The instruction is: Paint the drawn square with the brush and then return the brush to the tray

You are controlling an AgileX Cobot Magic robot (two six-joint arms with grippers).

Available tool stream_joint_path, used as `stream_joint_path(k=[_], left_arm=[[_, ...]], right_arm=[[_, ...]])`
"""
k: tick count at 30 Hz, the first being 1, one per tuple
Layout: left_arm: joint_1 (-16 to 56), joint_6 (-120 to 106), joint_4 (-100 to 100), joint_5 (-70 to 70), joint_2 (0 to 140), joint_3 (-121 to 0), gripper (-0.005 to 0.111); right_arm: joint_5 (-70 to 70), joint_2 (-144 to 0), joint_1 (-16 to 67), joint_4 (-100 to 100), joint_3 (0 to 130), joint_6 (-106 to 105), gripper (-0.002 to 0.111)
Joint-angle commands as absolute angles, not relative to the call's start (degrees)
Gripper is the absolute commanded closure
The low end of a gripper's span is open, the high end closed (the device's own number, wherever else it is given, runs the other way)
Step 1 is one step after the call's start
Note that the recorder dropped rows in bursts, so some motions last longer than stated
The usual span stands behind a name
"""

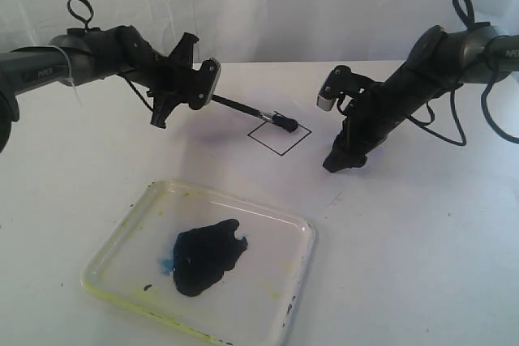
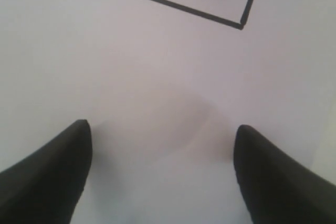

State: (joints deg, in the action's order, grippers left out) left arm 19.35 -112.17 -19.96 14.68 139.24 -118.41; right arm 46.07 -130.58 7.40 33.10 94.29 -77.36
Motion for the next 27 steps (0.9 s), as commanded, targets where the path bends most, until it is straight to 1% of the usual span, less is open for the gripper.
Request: stream_joint_path(k=[1,24,27], left_arm=[[20.40,-120.82,-20.58,14.62,138.65,-118.77,0.107],[21.92,-120.82,-19.95,13.44,139.61,-118.77,0.107],[21.94,-120.82,-18.68,10.95,139.87,-118.77,0.107]], right_arm=[[45.68,-131.50,7.53,31.96,93.74,-77.76,0.038],[45.67,-131.50,7.53,31.96,93.74,-77.76,0.038],[45.67,-131.50,7.53,31.96,93.74,-77.76,0.038]])
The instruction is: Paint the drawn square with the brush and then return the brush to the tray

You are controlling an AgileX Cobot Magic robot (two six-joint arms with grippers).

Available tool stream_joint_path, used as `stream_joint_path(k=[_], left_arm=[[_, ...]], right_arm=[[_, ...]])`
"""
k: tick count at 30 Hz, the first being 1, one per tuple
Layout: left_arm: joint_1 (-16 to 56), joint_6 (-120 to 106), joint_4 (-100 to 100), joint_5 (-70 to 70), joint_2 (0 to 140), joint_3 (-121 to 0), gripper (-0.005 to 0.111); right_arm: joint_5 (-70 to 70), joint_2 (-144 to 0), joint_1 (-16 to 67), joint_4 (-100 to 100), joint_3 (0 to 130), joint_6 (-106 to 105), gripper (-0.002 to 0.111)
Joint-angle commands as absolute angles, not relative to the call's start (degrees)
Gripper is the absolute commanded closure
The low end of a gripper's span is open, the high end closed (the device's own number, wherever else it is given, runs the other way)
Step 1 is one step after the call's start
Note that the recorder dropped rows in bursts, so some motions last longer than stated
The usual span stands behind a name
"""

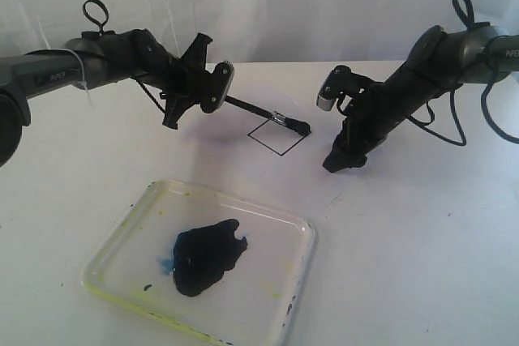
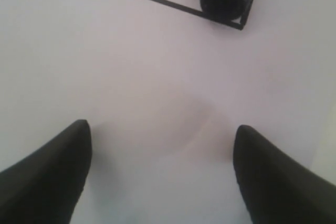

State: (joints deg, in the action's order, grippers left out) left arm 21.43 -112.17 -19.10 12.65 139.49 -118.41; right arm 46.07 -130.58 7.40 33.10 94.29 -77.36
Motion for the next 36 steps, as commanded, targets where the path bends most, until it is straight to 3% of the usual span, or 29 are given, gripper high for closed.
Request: stream_joint_path(k=[1,36], left_arm=[[21.94,-120.82,-18.68,10.68,139.87,-118.77,0.107],[22.29,-120.82,-17.90,10.12,140.50,-118.77,0.107]], right_arm=[[45.67,-131.50,7.53,31.96,93.74,-77.76,0.038],[45.21,-131.50,7.53,31.86,93.74,-77.76,0.038]])
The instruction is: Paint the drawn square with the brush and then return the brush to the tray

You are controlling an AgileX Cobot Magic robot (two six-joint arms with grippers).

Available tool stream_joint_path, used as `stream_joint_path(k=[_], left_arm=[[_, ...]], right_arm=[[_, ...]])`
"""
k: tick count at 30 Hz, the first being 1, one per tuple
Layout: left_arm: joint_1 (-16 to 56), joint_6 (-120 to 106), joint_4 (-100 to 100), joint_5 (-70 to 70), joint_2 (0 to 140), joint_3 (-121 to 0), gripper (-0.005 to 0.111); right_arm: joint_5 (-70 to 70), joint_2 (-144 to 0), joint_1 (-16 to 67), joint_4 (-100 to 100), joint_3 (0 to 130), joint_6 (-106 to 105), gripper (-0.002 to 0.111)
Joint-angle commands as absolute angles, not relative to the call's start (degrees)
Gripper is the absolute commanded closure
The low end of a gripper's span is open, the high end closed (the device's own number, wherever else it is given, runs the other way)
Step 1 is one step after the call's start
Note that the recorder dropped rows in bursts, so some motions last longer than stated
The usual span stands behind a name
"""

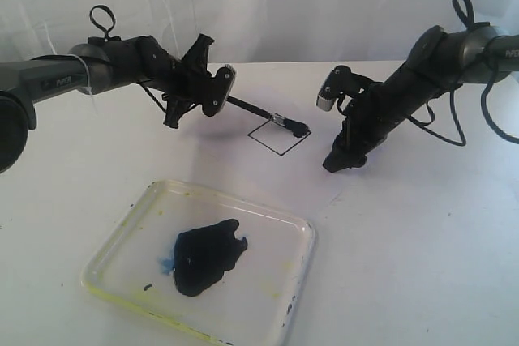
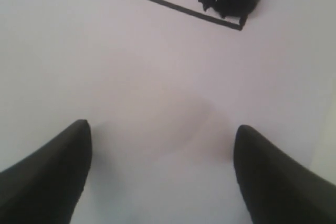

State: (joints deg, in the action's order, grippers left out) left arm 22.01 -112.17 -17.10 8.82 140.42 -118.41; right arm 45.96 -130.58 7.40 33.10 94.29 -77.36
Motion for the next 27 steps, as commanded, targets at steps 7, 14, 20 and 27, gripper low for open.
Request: stream_joint_path(k=[7,14,20,27], left_arm=[[22.29,-120.82,-17.90,10.49,140.50,-118.77,0.107],[22.29,-120.82,-17.90,11.10,140.50,-118.77,0.107],[22.03,-120.82,-17.53,9.13,140.50,-118.77,0.107],[21.93,-120.82,-17.53,8.91,140.50,-118.77,0.107]], right_arm=[[45.10,-131.50,7.53,31.86,93.74,-77.76,0.038],[45.10,-131.50,7.53,31.86,93.74,-77.76,0.038],[45.10,-131.50,7.53,31.86,93.74,-77.76,0.038],[45.10,-131.50,7.53,31.86,93.74,-77.76,0.038]])
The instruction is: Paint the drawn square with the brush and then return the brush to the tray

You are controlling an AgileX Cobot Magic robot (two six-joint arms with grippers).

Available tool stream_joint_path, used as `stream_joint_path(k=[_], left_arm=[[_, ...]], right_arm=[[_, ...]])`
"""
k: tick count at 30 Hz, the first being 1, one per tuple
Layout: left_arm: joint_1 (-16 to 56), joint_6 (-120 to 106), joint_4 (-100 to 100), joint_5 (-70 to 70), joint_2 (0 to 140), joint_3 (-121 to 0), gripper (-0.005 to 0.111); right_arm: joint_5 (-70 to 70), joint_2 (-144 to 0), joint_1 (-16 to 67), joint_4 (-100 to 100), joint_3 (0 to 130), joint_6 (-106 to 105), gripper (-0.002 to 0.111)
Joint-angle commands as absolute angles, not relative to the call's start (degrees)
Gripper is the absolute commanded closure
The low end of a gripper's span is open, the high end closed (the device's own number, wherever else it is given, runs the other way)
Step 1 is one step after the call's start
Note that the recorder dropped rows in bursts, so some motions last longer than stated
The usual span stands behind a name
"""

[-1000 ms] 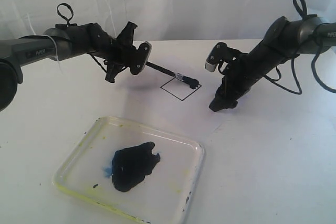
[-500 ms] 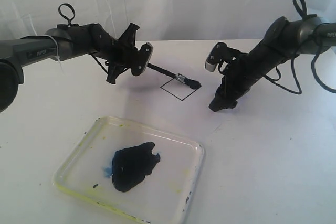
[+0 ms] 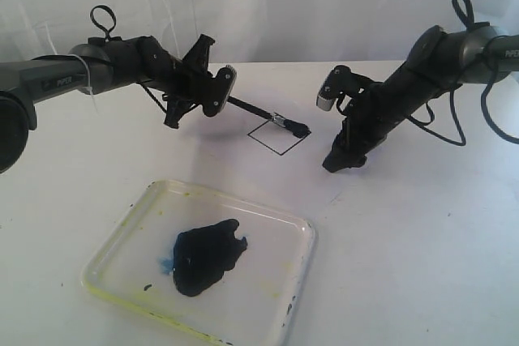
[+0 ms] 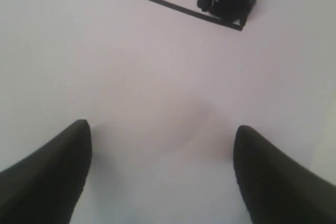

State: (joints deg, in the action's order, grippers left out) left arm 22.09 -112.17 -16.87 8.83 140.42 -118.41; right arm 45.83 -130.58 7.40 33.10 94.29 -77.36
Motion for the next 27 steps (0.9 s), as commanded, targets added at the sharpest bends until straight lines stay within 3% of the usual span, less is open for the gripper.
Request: stream_joint_path(k=[1,27], left_arm=[[21.79,-120.82,-17.53,8.91,140.50,-118.77,0.107],[19.48,-120.82,-17.71,5.54,140.50,-118.77,0.107]], right_arm=[[45.10,-131.50,7.53,31.86,93.74,-77.76,0.038],[45.11,-131.50,7.53,31.86,93.74,-78.68,0.038]])
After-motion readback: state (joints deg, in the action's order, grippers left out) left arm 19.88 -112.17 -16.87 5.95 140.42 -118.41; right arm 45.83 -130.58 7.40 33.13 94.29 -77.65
